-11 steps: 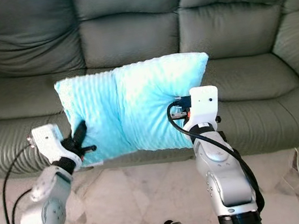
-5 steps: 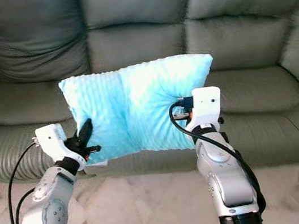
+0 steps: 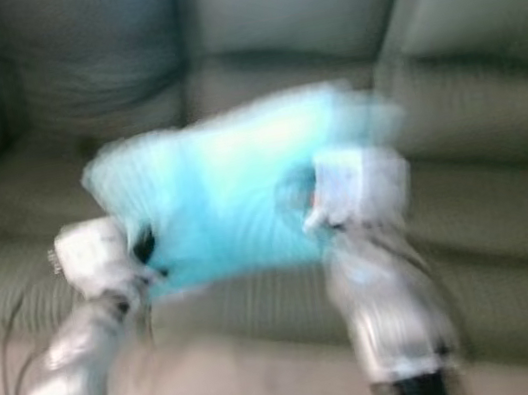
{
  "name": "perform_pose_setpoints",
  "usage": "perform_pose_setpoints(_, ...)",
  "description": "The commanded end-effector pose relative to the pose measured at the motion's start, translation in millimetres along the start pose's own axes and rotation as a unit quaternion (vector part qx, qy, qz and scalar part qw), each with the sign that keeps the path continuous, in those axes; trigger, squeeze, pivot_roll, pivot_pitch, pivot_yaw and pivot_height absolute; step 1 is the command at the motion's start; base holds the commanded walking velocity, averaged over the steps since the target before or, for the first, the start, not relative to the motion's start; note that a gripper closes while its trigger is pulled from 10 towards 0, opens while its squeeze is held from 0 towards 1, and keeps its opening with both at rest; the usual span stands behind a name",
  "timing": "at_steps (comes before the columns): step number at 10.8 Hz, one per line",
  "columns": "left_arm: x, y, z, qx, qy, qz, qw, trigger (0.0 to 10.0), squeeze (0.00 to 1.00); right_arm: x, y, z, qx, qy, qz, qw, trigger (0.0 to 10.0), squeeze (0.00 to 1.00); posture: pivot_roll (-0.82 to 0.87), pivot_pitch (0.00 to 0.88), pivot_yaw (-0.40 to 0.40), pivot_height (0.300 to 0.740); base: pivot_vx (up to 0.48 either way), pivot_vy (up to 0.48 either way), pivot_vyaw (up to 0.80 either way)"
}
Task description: Move the pillow to the sofa
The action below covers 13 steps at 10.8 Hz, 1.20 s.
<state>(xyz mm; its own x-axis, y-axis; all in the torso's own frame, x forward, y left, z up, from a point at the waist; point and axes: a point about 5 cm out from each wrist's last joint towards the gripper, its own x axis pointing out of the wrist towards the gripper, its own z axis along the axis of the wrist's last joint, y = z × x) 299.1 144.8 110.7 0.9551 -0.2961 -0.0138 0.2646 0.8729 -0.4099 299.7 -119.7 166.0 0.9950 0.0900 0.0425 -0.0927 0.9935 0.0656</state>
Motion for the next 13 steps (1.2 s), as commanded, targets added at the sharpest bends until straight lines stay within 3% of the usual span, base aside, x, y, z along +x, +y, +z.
perform_pose_setpoints(1, 4.1, -16.1, -1.8, 0.0, 0.005, -0.034, 0.999, 10.0, 0.0, -2.4, -15.9, -4.8, -0.004, 0.012, -0.031, 0.999, 10.0, 0.0, -0.08, 0.209, -0.072, 0.74, 0.0, 0.0, 0.0)
perform_pose_setpoints(13, 9.0, -19.3, -5.0, -0.031, 0.028, -0.027, 0.999, 10.0, 0.0, -2.6, -17.4, -7.4, -0.008, 0.02, -0.033, 0.999, 10.0, 0.0, -0.09, 0.207, -0.073, 0.74, 0.0, 0.025, 0.0)
